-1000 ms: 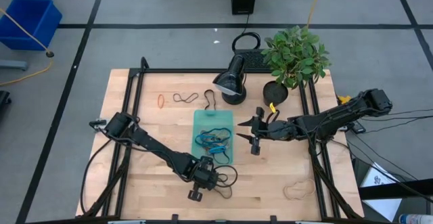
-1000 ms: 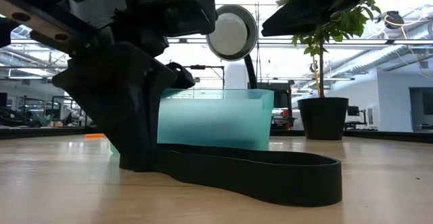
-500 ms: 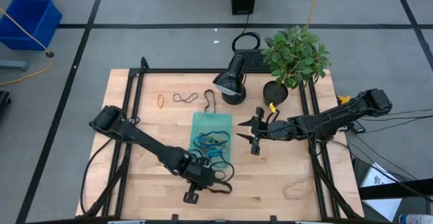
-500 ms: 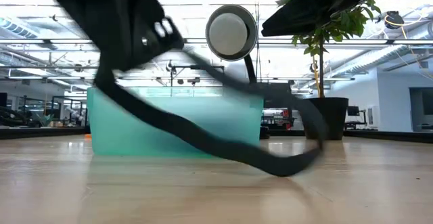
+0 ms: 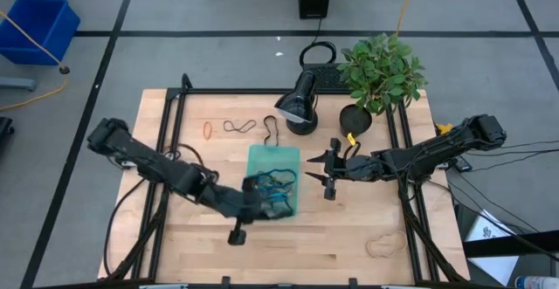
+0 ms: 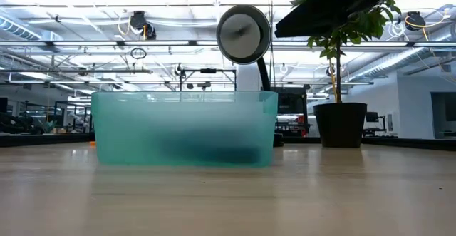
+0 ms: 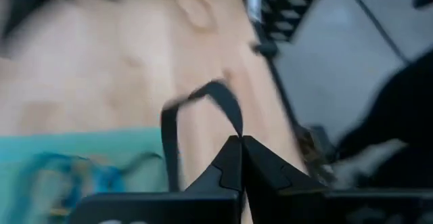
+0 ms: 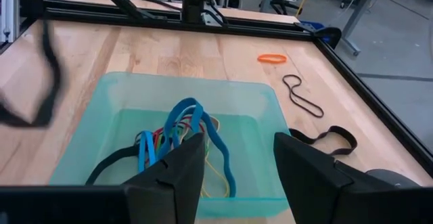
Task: Pick and place rubber bands into bin
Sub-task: Put the bottom black rubber band into the basket
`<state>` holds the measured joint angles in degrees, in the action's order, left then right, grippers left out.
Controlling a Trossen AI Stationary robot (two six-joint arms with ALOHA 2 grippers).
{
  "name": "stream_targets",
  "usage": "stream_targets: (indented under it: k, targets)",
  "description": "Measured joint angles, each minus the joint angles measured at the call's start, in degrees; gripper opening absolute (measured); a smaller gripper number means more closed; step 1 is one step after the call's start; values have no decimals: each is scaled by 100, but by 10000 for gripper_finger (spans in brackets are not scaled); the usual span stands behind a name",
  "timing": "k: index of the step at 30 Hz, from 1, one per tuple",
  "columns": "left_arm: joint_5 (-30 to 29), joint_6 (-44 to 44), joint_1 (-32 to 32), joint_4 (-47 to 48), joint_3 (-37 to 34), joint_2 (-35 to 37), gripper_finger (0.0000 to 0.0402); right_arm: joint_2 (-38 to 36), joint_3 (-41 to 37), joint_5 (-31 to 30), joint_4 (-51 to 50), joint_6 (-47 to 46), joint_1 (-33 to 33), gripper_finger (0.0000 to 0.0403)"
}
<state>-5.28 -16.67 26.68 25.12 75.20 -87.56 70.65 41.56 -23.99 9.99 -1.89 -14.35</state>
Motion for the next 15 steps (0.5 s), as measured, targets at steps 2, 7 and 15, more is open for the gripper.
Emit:
stream_targets:
  k: [2,7,15]
  targets:
    - [-467,208,-46,38,0,162,6,0,0,2,3,1,0,173]
    - [-1256,1035,-223,280,2,204,6,0,0,0,5,-33,0,172]
    - [-1584,1432,-768,1039,0,-200,8,1,0,2,7,-61,0,172]
